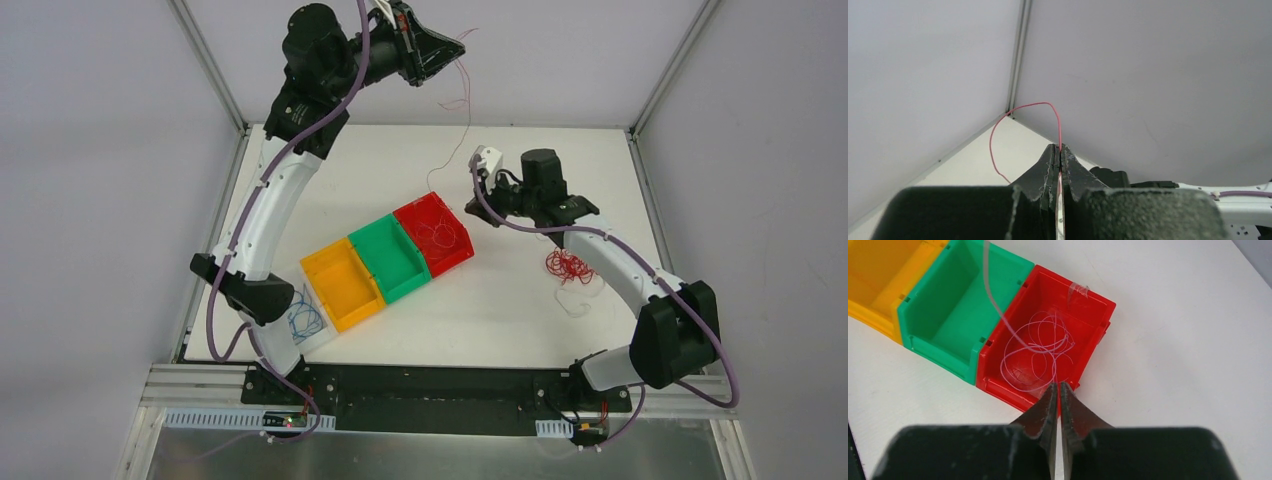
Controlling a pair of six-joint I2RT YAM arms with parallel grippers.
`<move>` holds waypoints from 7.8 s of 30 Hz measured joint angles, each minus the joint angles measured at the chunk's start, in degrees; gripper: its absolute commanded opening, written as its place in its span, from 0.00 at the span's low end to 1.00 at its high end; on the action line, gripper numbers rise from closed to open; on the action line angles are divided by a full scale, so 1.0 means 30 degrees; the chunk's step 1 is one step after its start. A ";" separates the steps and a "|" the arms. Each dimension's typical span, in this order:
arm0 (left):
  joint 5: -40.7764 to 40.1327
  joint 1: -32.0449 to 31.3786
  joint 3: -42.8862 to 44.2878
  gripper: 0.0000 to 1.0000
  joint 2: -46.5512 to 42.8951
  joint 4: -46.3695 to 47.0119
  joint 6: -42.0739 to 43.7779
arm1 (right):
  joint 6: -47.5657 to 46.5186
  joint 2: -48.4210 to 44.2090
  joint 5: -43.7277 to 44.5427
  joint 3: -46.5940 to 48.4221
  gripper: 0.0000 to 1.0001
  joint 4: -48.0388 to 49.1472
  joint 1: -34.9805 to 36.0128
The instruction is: Untangle the cables
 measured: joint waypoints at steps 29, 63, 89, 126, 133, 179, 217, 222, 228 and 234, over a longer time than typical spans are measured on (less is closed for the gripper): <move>0.1727 0.2397 -0.5799 0.00 -0.1566 0.1348 -0.2805 | -0.0095 0.4386 -0.0080 0.2958 0.00 0.1188 0.1887; 0.2339 0.2455 -1.7762 0.00 0.3402 0.0765 0.2994 | 0.3723 0.3483 0.2390 -0.0976 0.46 0.0357 0.1603; -0.1858 -0.0787 -1.3107 0.40 0.4291 -0.5727 0.7300 | 0.2477 -0.2251 0.3162 -0.0510 0.51 -0.3810 -0.0335; 0.1457 -0.7774 -0.1129 0.49 1.5548 -0.2237 0.1086 | 0.2353 0.5792 0.5158 0.2521 0.39 -1.3515 -1.4855; 0.0248 -0.7650 -0.1399 0.08 1.5555 -0.1180 0.0896 | 0.2608 0.6790 0.5493 0.2688 0.13 -1.3340 -1.4863; -0.2514 0.3993 0.3577 0.00 0.1698 -0.1778 0.3759 | -0.0102 0.7621 0.9173 0.1916 0.00 -1.1140 -1.6116; -0.7322 0.4583 0.5486 0.00 -0.1880 0.1916 1.0229 | -0.0801 0.5311 0.8036 0.2659 0.59 -1.2990 -1.7792; -0.7380 0.4583 0.5821 0.00 -0.1508 0.2907 1.0724 | -0.0954 0.5151 0.7512 0.3388 0.62 -1.3763 -1.8527; -0.7504 0.4583 0.5836 0.00 -0.1443 0.3315 1.1329 | -0.0976 0.5931 0.6164 0.4736 0.65 -1.5416 -1.9642; -0.7468 0.4583 0.5421 0.00 -0.1501 0.3308 1.1322 | -0.2098 0.6812 0.1457 0.7096 0.65 -1.9212 -2.0924</move>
